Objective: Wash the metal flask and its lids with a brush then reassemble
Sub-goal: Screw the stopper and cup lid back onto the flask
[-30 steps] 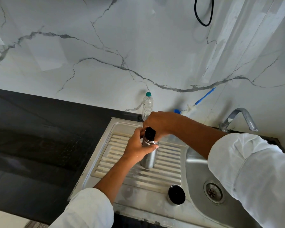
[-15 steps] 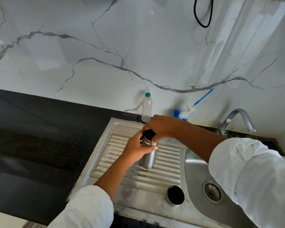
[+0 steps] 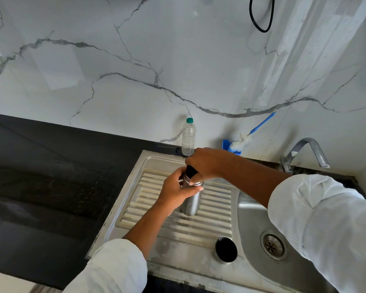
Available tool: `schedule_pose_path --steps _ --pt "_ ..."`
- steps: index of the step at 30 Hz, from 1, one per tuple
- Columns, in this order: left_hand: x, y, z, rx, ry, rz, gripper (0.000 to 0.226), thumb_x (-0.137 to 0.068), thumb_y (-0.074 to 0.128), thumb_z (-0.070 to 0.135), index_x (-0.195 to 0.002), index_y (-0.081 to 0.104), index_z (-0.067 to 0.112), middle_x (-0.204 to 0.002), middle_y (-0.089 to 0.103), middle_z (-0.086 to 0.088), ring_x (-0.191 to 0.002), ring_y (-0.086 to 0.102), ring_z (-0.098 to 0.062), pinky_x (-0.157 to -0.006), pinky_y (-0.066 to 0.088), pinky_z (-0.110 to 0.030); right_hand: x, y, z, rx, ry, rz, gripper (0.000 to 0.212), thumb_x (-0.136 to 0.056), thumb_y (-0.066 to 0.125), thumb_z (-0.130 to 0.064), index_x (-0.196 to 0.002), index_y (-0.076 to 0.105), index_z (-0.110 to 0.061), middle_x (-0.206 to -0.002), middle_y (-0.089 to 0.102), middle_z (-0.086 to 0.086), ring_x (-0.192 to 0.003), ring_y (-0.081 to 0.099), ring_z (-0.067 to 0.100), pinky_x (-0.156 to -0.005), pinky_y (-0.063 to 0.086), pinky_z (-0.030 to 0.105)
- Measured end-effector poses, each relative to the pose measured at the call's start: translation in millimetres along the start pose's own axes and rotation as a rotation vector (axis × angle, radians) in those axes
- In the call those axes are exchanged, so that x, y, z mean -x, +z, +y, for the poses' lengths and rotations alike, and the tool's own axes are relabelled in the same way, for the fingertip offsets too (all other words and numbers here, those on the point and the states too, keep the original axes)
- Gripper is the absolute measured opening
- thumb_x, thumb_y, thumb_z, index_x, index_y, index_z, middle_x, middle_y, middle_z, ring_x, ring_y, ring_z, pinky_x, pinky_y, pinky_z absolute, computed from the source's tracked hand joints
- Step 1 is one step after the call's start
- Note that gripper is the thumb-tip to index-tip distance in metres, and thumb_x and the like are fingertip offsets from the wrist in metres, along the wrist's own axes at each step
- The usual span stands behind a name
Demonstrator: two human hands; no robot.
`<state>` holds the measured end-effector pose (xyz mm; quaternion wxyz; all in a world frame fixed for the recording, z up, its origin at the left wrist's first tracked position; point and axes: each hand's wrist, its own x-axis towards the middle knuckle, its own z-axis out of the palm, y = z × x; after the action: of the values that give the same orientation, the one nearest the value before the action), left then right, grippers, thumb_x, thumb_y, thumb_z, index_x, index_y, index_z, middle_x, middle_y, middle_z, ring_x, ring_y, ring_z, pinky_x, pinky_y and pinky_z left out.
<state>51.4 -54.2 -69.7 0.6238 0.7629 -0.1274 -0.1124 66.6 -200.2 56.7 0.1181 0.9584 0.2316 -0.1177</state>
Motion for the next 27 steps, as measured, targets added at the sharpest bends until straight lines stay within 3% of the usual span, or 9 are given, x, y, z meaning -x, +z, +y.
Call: schedule_pose_path --steps 3,6,11,13,16,18,22,24,27 --pt "0 2 -3 0.017 0.001 0.022 0.063 -0.071 0.095 0.021 -0.126 0.064 0.025 -0.111 0.076 0.011 -0.101 0.072 -0.004 -0.091 0.059 -0.027 -1 1 -5 -0.018 0.066 -0.007 0.046 -0.092 0.061 -0.056 -0.113 0.061 -0.015 -0.093 0.059 0.002 -0.082 0.059 0.02 -0.077 0.058 0.038" --pt "0 6 -4 0.029 -0.003 0.053 0.062 -0.069 0.097 0.021 -0.121 0.064 0.031 -0.11 0.075 0.013 -0.099 0.072 -0.004 -0.087 0.059 -0.026 2 1 -10 -0.056 0.156 0.053 0.044 -0.095 0.053 -0.056 -0.107 0.059 -0.014 -0.092 0.061 0.002 -0.077 0.056 0.021 -0.058 0.044 0.028" --pt "1 9 -3 0.002 0.034 0.066 0.05 -0.071 0.095 0.016 -0.108 0.066 0.032 -0.098 0.074 0.021 -0.095 0.068 0.002 -0.081 0.054 -0.015 -9 12 -30 -0.176 0.529 0.05 0.047 -0.099 0.043 -0.058 -0.091 0.059 -0.014 -0.079 0.056 0.001 -0.079 0.057 0.022 -0.063 0.045 0.034" --pt "0 7 -4 -0.006 0.047 0.048 0.05 -0.071 0.095 0.015 -0.108 0.066 0.033 -0.099 0.074 0.021 -0.095 0.069 0.001 -0.081 0.054 -0.015 -13 12 -32 -0.191 0.57 0.019 0.051 -0.099 0.039 -0.06 -0.091 0.063 -0.015 -0.076 0.055 0.001 -0.078 0.059 0.021 -0.063 0.045 0.034" --pt "-1 3 -5 -0.014 0.037 0.022 0.056 -0.069 0.096 0.02 -0.109 0.062 0.038 -0.106 0.073 0.016 -0.102 0.068 0.001 -0.088 0.054 -0.017 -6 6 -20 -0.181 0.437 -0.011 0.06 -0.095 0.037 -0.07 -0.085 0.059 -0.016 -0.075 0.056 0.0 -0.071 0.057 0.017 -0.062 0.046 0.032" --pt "-4 1 -5 -0.031 0.042 -0.015 0.06 -0.07 0.096 0.022 -0.114 0.061 0.041 -0.11 0.073 0.017 -0.104 0.067 0.003 -0.092 0.055 -0.021 4 1 -8 -0.113 0.266 0.002 0.06 -0.094 0.041 -0.073 -0.101 0.057 -0.017 -0.077 0.054 -0.002 -0.071 0.057 0.018 -0.062 0.046 0.033" --pt "-8 -3 -3 -0.072 0.062 -0.064 0.054 -0.071 0.094 0.023 -0.113 0.063 0.037 -0.114 0.071 0.009 -0.103 0.067 0.001 -0.086 0.054 -0.019 16 2 14 0.126 -0.119 0.049 0.051 -0.098 0.046 -0.061 -0.133 0.044 -0.024 -0.112 0.058 0.001 -0.091 0.061 0.024 -0.067 0.046 0.036" --pt "-9 -3 -4 -0.083 0.084 -0.041 0.052 -0.069 0.096 0.025 -0.109 0.065 0.038 -0.115 0.068 0.008 -0.101 0.067 0.002 -0.084 0.053 -0.017 15 3 12 0.183 -0.114 0.074 0.051 -0.101 0.041 -0.06 -0.13 0.048 -0.019 -0.109 0.061 0.003 -0.086 0.06 0.023 -0.065 0.042 0.035" --pt "-9 3 -11 -0.082 0.103 0.025 0.056 -0.064 0.099 0.028 -0.111 0.068 0.029 -0.115 0.067 0.008 -0.103 0.066 -0.001 -0.086 0.053 -0.017 12 6 -5 0.115 0.133 0.153 0.056 -0.099 0.038 -0.065 -0.109 0.056 -0.014 -0.093 0.066 0.005 -0.072 0.051 0.024 -0.063 0.041 0.035"
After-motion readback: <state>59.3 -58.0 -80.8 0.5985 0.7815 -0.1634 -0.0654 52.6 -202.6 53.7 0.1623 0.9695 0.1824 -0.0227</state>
